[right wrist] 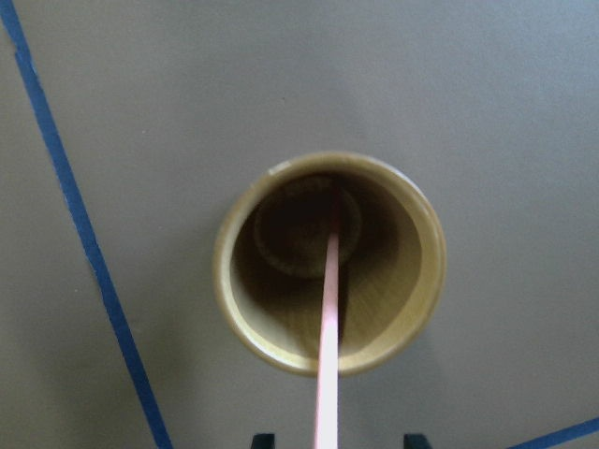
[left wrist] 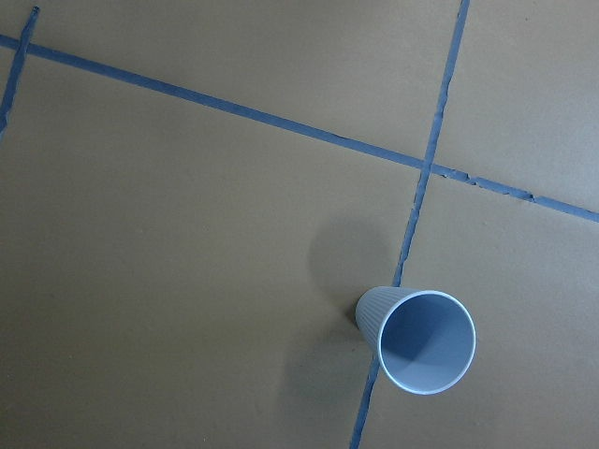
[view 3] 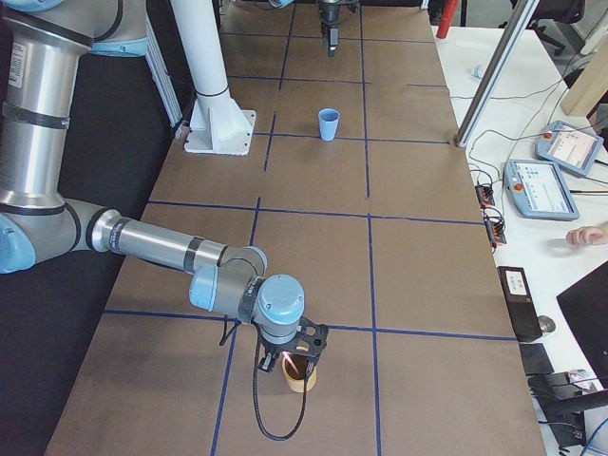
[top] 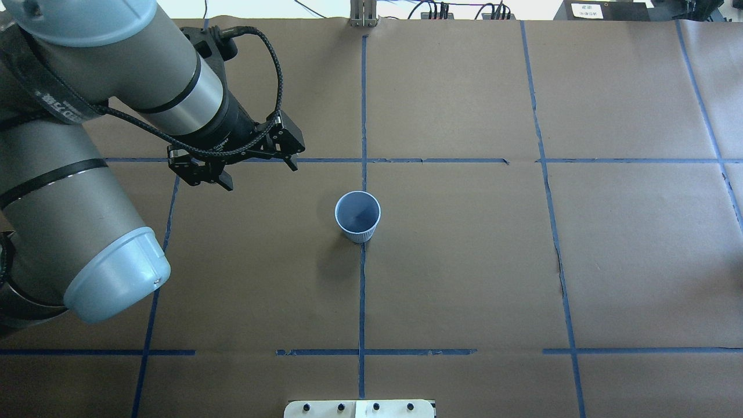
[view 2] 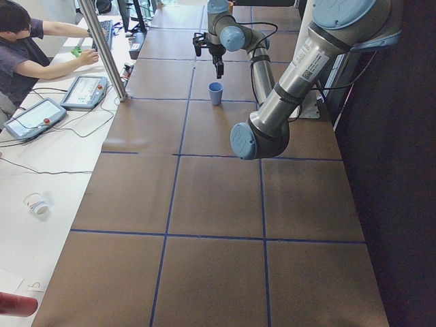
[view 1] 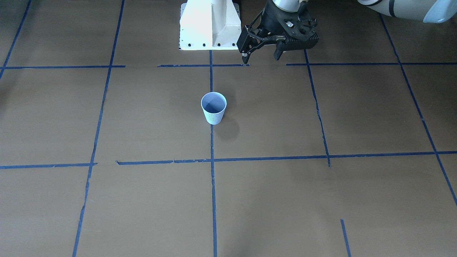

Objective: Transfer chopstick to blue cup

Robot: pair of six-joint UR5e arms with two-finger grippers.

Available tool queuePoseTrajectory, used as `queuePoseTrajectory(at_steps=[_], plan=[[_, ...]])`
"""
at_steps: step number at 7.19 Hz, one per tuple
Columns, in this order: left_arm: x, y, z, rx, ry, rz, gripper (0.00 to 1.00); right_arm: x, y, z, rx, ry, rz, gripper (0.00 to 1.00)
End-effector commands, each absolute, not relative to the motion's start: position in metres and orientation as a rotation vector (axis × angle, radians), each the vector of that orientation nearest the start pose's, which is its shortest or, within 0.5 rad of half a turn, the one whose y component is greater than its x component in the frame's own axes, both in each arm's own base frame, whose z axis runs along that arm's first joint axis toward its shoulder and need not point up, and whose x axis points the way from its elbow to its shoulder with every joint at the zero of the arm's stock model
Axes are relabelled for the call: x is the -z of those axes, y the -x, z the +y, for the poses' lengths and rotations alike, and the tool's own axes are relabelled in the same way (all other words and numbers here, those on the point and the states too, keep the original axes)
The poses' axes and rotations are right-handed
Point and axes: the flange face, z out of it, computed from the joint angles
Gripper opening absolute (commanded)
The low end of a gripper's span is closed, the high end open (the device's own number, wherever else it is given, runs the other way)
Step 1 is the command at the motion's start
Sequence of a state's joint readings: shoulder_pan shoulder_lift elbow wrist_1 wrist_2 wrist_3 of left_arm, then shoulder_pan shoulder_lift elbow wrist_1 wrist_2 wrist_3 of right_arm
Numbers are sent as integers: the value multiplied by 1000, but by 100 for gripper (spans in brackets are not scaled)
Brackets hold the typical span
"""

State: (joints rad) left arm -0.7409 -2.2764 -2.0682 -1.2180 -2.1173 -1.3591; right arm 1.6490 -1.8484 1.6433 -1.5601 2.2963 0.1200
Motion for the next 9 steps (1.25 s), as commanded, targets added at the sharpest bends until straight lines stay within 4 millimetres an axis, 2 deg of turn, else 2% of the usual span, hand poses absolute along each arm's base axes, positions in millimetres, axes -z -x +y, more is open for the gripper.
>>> queuePoseTrajectory(at_steps=[1,3,4,5,7,8,9], plan=[[-100,-347,-427,251,77,977,100,-745,-94,-341,-267,208,-722,47],[-97,-344,-425,249,75,985,100,-740,-94,-347,-271,199,-722,14],[-97,-344,-425,249,75,985,100,-734,-96,-350,-269,186,-721,4],[-97,-344,-425,248,76,985,100,-725,-101,-353,-273,165,-717,0],[-97,-344,-424,247,74,988,100,-714,-110,-351,-294,149,-720,0],[-96,-344,-425,248,73,987,100,-699,-117,-349,-327,184,-720,0],[-96,-344,-424,247,74,990,100,-667,-123,-344,-350,224,-716,0]])
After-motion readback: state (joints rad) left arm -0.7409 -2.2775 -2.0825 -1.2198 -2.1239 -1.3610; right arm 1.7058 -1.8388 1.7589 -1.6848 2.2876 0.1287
